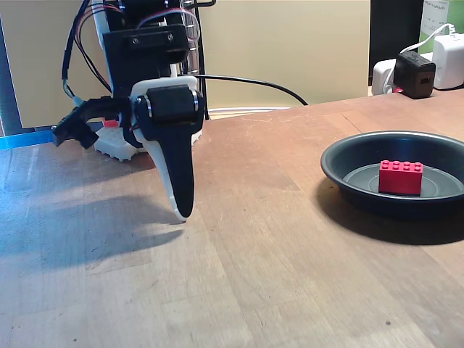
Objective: Grasp a lego block and put it in the bin.
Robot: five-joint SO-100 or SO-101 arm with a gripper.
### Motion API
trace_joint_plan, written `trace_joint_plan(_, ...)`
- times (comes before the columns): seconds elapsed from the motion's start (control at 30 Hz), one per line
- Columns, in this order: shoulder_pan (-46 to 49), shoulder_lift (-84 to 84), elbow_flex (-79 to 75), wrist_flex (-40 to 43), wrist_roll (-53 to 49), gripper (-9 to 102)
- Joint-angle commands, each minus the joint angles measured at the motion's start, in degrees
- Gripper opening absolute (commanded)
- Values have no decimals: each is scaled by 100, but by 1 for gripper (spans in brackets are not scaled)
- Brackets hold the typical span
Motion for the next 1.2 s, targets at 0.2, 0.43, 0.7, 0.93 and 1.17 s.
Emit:
trace_joint_plan(0.2,26,606,624,-9,-9,0)
trace_joint_plan(0.43,35,1055,1002,35,-9,0)
trace_joint_plan(0.7,44,1397,1274,62,97,0)
trace_joint_plan(0.93,-26,1406,1274,62,914,0)
trace_joint_plan(1.17,97,1459,1292,62,967,0)
